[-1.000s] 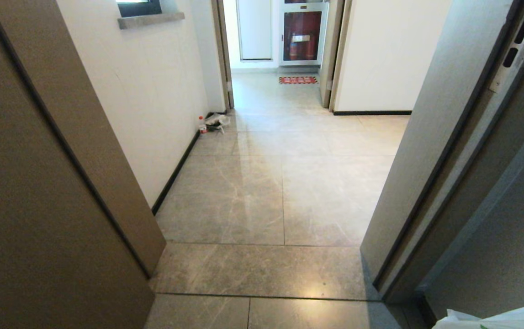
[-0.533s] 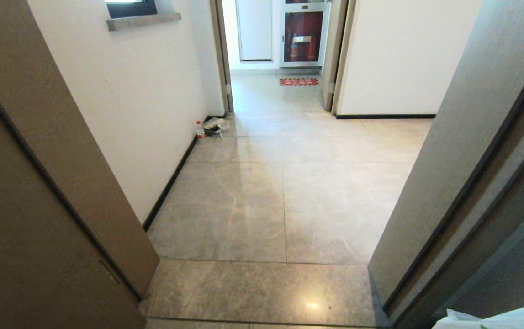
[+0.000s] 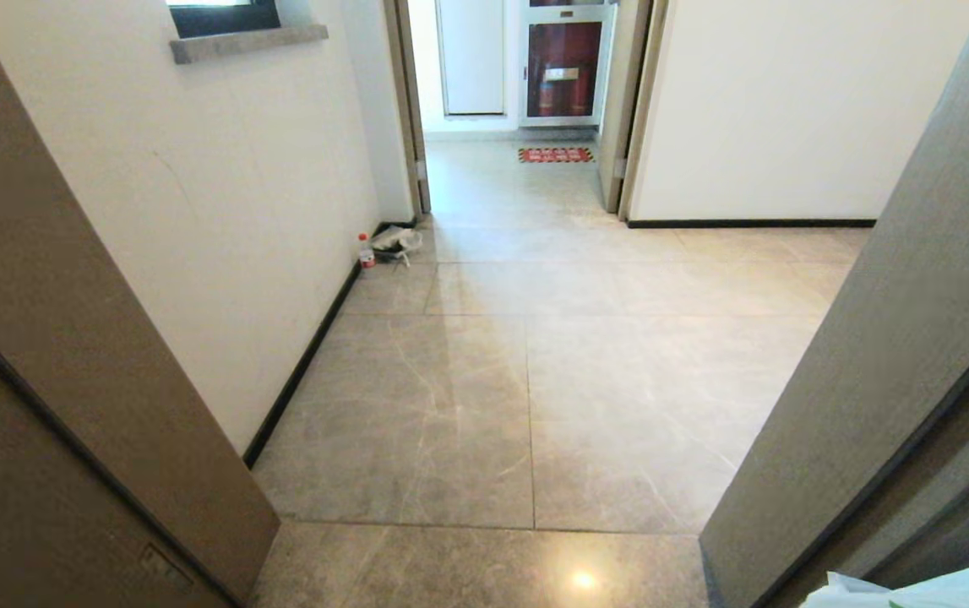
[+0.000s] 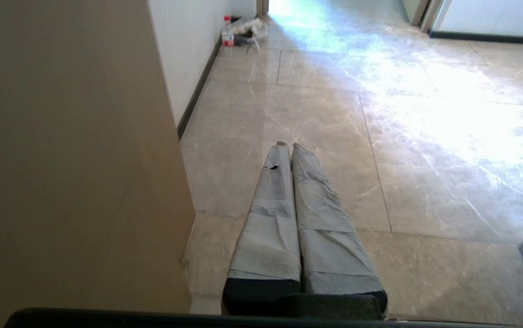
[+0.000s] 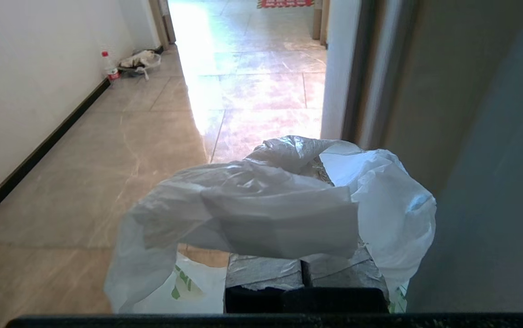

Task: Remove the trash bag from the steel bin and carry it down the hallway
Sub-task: Put the trash bag at the door

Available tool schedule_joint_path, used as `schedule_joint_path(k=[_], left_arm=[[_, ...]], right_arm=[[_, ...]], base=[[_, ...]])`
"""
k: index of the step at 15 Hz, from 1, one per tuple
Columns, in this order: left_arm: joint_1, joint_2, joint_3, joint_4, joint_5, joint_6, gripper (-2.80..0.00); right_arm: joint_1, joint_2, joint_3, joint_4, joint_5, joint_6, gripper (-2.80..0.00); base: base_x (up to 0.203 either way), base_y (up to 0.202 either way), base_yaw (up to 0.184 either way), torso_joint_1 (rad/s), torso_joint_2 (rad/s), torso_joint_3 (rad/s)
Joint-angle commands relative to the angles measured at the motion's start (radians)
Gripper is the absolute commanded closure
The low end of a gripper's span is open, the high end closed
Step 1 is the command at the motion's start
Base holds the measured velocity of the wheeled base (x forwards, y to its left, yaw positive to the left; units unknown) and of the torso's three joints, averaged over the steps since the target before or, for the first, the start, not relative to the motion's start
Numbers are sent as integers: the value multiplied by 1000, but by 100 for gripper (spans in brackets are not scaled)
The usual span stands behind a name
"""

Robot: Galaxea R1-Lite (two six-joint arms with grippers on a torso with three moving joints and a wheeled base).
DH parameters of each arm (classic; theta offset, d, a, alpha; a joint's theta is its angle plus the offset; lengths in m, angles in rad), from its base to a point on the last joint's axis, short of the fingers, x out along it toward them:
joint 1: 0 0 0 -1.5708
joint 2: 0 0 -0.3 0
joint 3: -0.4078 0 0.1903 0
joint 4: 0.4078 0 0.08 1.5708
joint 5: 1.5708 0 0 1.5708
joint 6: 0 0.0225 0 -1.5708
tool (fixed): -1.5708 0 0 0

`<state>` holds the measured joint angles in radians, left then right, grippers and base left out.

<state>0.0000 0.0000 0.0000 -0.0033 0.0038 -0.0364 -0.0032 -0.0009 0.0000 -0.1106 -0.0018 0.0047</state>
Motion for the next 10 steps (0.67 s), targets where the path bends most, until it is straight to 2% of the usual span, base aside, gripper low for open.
schedule_joint_path(k=[1, 10], left_arm=[[1, 0, 2, 0, 1, 0, 0], [0, 0, 2, 0, 1, 0, 0]], right_arm=[[0, 1, 40, -1, 0, 0, 0], [0, 1, 40, -1, 0, 0, 0]], base=[[190, 0, -1, 2, 3, 2], [192, 0, 1, 3, 3, 1]])
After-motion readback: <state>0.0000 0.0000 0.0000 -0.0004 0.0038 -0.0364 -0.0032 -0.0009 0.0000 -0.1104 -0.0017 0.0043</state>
